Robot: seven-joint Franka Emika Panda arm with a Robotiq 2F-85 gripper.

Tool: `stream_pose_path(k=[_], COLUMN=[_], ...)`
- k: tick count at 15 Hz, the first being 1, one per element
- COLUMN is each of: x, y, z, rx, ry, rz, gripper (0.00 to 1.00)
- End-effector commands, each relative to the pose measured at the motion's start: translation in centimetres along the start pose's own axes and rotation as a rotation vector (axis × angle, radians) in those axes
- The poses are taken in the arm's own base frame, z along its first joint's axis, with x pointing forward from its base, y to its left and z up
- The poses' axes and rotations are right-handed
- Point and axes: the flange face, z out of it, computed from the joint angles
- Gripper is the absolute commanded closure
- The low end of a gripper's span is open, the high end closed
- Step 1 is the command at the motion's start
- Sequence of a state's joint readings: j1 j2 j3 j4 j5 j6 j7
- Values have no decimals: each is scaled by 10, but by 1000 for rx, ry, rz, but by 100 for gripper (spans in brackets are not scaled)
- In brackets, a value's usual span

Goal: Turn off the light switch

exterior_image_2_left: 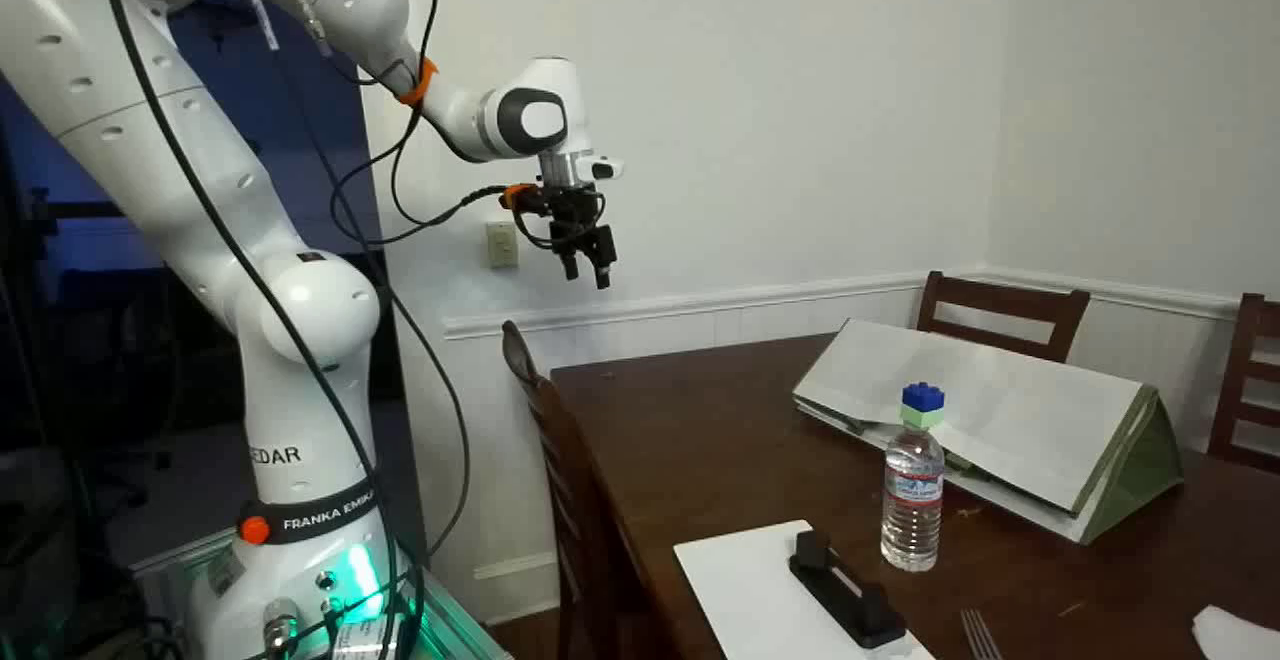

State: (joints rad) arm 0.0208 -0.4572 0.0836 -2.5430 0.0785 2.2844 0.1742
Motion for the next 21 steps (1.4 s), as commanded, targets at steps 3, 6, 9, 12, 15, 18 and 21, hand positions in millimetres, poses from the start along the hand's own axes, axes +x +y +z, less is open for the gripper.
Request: stream_pose_path(k=[3,6,9,12,15,18,21], x=[0,0,19,26,39,52,66], y=[0,0,-83,-159,-225,-273,-313], z=[-1,-1,2,10,26,27,29], rx=[0,0,199,369,521,664,805], ry=[-1,-1,62,99,158,189,190], rz=[0,0,-11,-19,19,63,71], gripper=[0,0,0,0,0,0,0])
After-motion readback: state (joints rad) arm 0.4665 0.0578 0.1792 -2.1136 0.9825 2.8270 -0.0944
